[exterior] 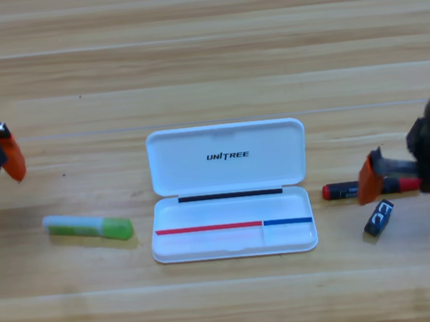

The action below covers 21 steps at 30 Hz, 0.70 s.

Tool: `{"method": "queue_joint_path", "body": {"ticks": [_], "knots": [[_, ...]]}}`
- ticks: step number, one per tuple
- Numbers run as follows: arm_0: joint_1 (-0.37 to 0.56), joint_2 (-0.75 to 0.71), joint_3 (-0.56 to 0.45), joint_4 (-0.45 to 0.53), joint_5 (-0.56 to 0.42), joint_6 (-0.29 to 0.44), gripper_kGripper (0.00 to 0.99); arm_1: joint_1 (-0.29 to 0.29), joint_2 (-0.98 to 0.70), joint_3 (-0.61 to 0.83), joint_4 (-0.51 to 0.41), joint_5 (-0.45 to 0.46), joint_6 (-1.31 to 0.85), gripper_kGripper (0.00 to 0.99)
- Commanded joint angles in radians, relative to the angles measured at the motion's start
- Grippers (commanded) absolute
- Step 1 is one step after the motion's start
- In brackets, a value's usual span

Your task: Clean up eraser and pencils

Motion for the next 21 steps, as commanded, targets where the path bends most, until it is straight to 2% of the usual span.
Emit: {"method": "queue_joint_path", "body": {"ticks": [1, 6, 14, 19, 21], "knots": [[0.041, 0.078, 0.018, 0.006, -0.046, 0.016, 0.989, -0.062, 0.126, 0.048, -0.084, 0.011, 0.052, 0.96], [0.043, 0.099, 0.016, 0.005, -0.067, 0.01, 0.989, -0.085, 0.173, 0.073, -0.153, 0.01, 0.085, 0.95], [0.057, 0.111, 0.033, -0.023, -0.104, -0.001, 0.988, -0.097, 0.233, 0.07, -0.196, -0.001, 0.101, 0.893], [0.066, 0.127, 0.033, -0.026, -0.129, -0.002, 0.988, -0.097, 0.271, 0.054, -0.198, -0.001, 0.111, 0.833], [0.069, 0.131, 0.033, -0.029, -0.138, -0.002, 0.988, -0.097, 0.288, 0.051, -0.198, 0.007, 0.111, 0.764]]}}
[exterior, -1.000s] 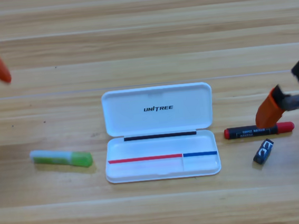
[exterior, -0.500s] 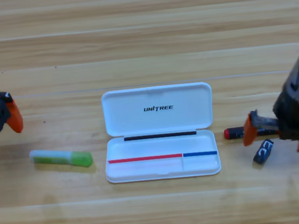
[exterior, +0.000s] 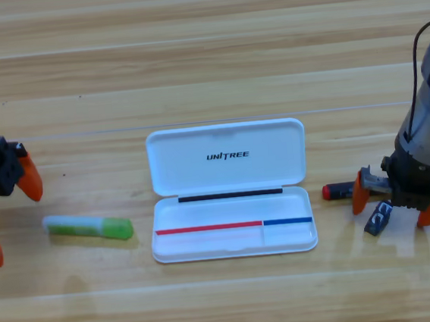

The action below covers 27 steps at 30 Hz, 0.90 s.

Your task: Clean up eraser and pencils

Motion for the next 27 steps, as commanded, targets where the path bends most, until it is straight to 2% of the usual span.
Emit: {"method": "queue_joint_path", "body": {"ticks": [1, 2, 5, 11, 17, 22, 27], "knots": [[0.029, 0.063, 0.018, -0.011, -0.031, -0.005, 0.988, -0.024, 0.116, -0.002, -0.018, 0.013, 0.008, 0.741], [0.031, 0.066, 0.017, -0.013, -0.037, -0.005, 0.988, -0.024, 0.124, -0.004, -0.019, 0.021, 0.008, 0.686], [0.036, 0.077, 0.01, -0.02, -0.049, -0.005, 0.988, -0.024, 0.144, -0.011, -0.019, 0.045, 0.005, 0.373], [0.046, 0.108, -0.02, -0.06, -0.052, -0.021, 0.99, -0.024, 0.166, -0.031, -0.013, 0.077, 0.002, 0.0], [0.049, 0.14, -0.037, -0.103, -0.04, -0.058, 0.99, -0.021, 0.146, -0.082, 0.073, 0.166, -0.09, 0.0], [0.045, 0.164, -0.01, -0.151, -0.037, -0.093, 0.99, 0.027, 0.047, -0.182, 0.275, 0.291, -0.398, 0.0], [0.02, 0.18, 0.009, -0.172, -0.012, -0.139, 0.99, 0.081, -0.04, -0.275, 0.445, 0.317, -0.767, 0.0]]}}
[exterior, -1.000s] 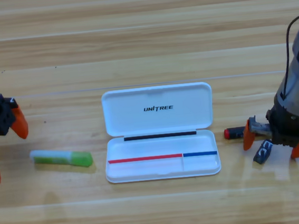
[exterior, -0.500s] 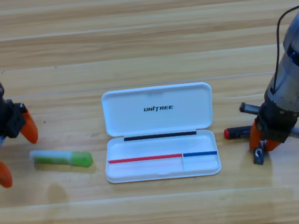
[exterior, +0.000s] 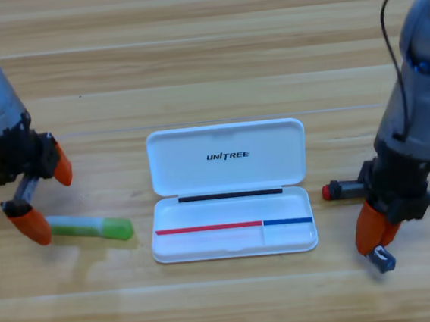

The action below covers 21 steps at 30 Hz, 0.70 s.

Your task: Clean up eraser and pencils

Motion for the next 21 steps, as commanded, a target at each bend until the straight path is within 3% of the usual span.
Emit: {"method": "queue_joint_path", "body": {"ticks": [1, 5, 8, 15, 21], "knots": [[-0.015, 0.06, 0.034, -0.017, 0.02, -0.04, 0.99, 0.083, -0.101, -0.079, 0.157, 0.04, -0.336, 0.0], [-0.038, 0.063, 0.046, -0.027, 0.02, -0.059, 0.989, 0.104, -0.037, -0.18, 0.227, 0.046, -0.693, 0.0], [-0.05, 0.061, 0.06, -0.037, 0.019, -0.072, 0.989, 0.124, 0.035, -0.252, 0.252, 0.023, -0.827, 0.0], [-0.075, 0.064, 0.097, -0.105, 0.027, -0.092, 0.989, 0.146, 0.201, -0.39, 0.261, -0.163, -1.012, 0.0], [-0.095, 0.07, 0.123, -0.154, 0.034, -0.095, 0.989, 0.155, 0.249, -0.453, 0.258, -0.194, -1.063, 0.0]]}}
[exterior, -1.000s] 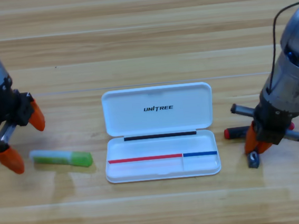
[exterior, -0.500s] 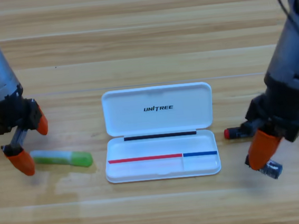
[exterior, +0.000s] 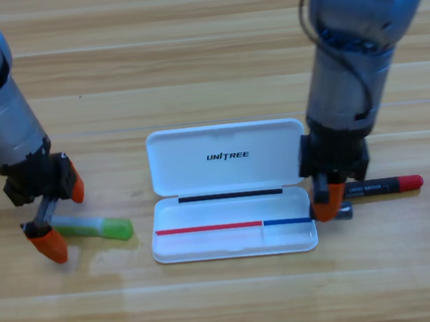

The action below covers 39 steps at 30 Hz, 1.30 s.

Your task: Clean up eraser and pencils

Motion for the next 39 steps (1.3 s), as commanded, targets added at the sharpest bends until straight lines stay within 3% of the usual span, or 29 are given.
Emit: {"method": "queue_joint_path", "body": {"ticks": [1, 20, 27, 34, 37, 38, 39], "knots": [[-0.042, 0.051, 0.034, -0.038, 0.013, -0.014, 0.989, 0.046, 0.086, -0.042, 0.01, -0.018, -0.025, 0.0], [-0.05, 0.06, 0.082, -0.145, 0.035, -0.044, 0.986, 0.095, 0.14, -0.131, 0.007, 0.014, -0.025, 0.0], [-0.05, 0.073, 0.086, -0.164, 0.041, -0.05, 0.907, 0.091, 0.147, -0.124, 0.007, 0.006, -0.025, 0.0], [-0.05, 0.082, 0.086, -0.167, 0.041, -0.046, 0.756, 0.086, 0.147, -0.115, 0.007, 0.003, -0.027, 0.0], [-0.05, 0.085, 0.083, -0.168, 0.046, -0.035, 0.604, 0.083, 0.144, -0.112, 0.007, 0.0, -0.027, 0.0], [-0.052, 0.086, 0.082, -0.168, 0.047, -0.031, 0.535, 0.082, 0.143, -0.111, 0.007, 0.002, -0.027, 0.025], [-0.052, 0.088, 0.08, -0.168, 0.049, -0.023, 0.445, 0.082, 0.141, -0.109, 0.007, 0.0, -0.025, 0.187]]}}
